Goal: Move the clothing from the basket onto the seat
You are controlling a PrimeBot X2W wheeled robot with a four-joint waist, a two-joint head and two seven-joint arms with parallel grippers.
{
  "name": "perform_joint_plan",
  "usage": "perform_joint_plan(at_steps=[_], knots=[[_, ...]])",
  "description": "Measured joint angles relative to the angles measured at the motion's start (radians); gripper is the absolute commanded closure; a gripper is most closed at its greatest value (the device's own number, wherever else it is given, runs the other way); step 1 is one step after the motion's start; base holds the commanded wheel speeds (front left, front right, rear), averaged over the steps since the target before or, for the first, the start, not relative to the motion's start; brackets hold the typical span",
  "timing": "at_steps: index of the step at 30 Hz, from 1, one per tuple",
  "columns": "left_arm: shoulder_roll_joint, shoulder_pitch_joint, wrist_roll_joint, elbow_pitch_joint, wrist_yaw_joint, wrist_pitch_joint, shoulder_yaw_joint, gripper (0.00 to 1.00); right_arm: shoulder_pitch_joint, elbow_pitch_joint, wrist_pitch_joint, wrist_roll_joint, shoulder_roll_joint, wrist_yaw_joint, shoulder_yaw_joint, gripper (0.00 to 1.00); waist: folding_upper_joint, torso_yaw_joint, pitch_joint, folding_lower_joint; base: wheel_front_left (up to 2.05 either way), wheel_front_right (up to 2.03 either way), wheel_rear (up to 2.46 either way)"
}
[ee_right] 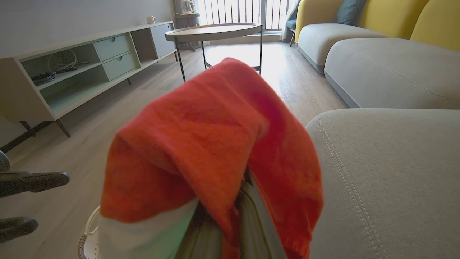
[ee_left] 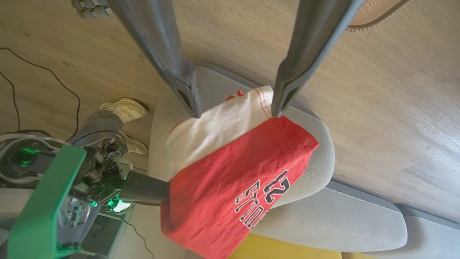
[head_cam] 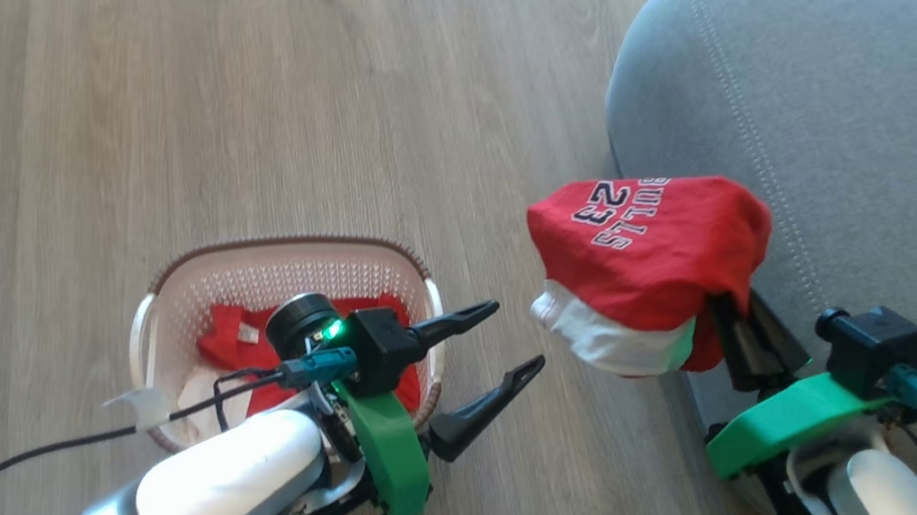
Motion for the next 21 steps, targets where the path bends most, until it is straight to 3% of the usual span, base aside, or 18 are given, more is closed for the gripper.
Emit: perform_joint_plan(at_steps=[10,21], knots=[[0.051,-0.1,0.03,-0.047,0.0,0.021,0.013,0.0,-0.004,-0.047,0.0,-0.059,0.049,0.0,-0.151,1.0,0.0,0.024,0.154,0.0,0.0,0.0,0.0],[0.139,-0.268,0.063,-0.14,0.002,0.065,0.081,0.0,-0.197,-0.081,-0.002,-0.107,0.192,0.0,-0.329,1.0,-0.0001,0.034,0.45,0.0004,0.0,0.0,0.0]])
